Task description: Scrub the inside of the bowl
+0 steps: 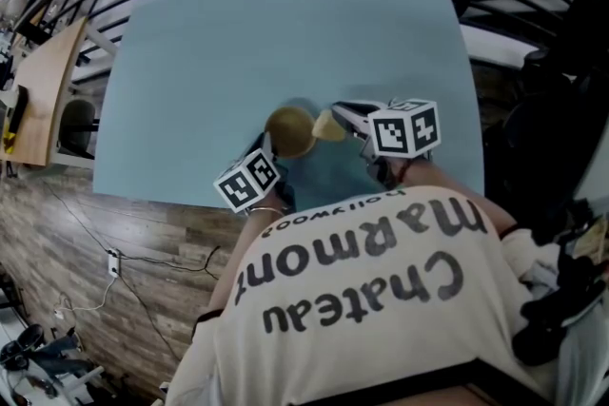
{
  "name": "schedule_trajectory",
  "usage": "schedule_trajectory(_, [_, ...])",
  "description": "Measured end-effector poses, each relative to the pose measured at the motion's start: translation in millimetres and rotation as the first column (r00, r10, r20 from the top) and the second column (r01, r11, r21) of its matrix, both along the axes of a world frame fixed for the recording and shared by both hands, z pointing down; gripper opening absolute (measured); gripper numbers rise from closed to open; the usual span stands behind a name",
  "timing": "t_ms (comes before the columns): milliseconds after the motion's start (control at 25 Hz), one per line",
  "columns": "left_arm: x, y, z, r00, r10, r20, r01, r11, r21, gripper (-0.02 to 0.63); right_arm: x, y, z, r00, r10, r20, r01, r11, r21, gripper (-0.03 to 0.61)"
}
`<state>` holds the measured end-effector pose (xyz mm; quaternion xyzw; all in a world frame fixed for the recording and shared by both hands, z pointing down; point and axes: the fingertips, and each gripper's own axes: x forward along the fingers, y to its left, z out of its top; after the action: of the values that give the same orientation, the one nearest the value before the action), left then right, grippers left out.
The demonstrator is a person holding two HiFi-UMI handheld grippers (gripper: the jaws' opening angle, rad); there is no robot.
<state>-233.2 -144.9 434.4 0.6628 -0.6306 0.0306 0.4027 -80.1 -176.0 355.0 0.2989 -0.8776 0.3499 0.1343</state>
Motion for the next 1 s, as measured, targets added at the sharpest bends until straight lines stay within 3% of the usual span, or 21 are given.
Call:
schedule_trajectory(400, [-7.3,-0.6,7.0,0.999,-0.025,-0.046,0.025,1.0,-0.008,0.023,0.2,-1.3,-0.4,1.0,0.01,-0.007,-0.01,1.0,0.001,0.046])
schedule_trajectory(640, [-9.2,1.7,12.7,0.997,-0.049,-0.066,0.048,0.999,-0.022,0.135,0.8,-1.0,1.4,1.0,0.013,-0.004,-0.013,1.0,-0.004,0.046])
schedule_trajectory(840, [-12.0,0.8,2.2,0.994,-0.073,-0.077,0.074,0.997,0.01,0.167,3.3,-2.7,1.4,1.0,0.014,0.0,-0.014,1.0,-0.004,0.046])
schedule_trajectory(1000, [-25.6,-0.6,-18.8,0.993,-0.113,-0.044,0.116,0.991,0.063,0.172,1.2,-4.5,-0.4,0.999,0.021,0.027,-0.02,1.0,-0.014,0.046])
